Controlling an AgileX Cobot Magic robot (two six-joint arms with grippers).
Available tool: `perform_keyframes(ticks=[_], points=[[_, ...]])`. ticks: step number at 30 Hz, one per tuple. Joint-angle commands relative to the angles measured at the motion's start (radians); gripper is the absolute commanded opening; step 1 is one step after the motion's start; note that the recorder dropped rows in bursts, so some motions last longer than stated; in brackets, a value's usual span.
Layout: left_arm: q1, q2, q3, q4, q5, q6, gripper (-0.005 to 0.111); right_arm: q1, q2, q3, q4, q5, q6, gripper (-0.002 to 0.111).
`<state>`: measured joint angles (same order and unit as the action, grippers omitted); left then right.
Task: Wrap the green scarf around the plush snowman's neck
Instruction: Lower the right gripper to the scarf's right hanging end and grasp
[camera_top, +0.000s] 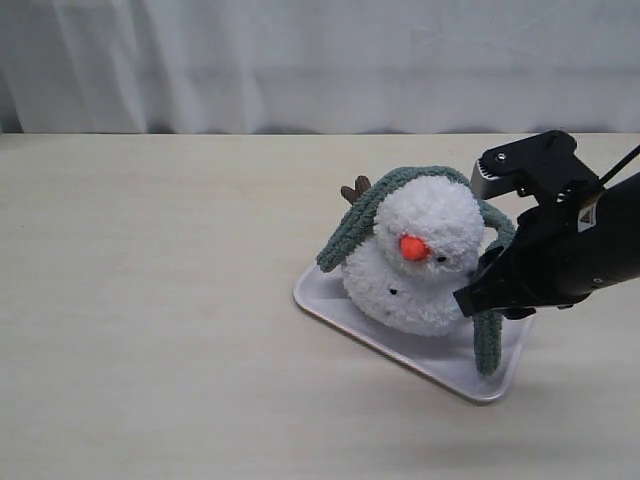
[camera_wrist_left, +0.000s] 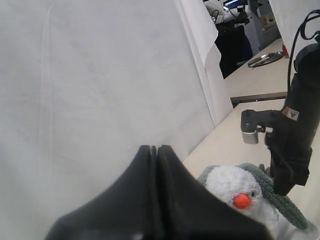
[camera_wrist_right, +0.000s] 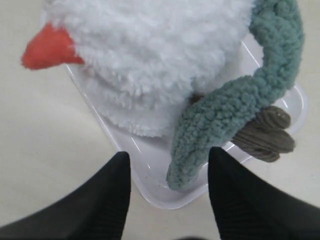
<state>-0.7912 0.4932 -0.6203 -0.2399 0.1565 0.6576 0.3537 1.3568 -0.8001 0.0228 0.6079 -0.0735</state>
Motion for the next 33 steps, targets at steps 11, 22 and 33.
perform_keyframes(ticks=[11, 22, 33], points=[[0.0, -0.004, 0.002, -0.009, -0.009, -0.008, 0.0, 0.004, 0.118, 0.008, -0.056, -0.021, 0.045, 0.046], [0.0, -0.004, 0.002, -0.009, -0.009, -0.008, 0.0, 0.004, 0.131, 0.008, -0.126, 0.022, 0.102, 0.059], [0.0, -0.004, 0.002, -0.009, -0.007, -0.008, 0.0, 0.009, 0.131, 0.077, -0.064, -0.179, 0.082, 0.054]])
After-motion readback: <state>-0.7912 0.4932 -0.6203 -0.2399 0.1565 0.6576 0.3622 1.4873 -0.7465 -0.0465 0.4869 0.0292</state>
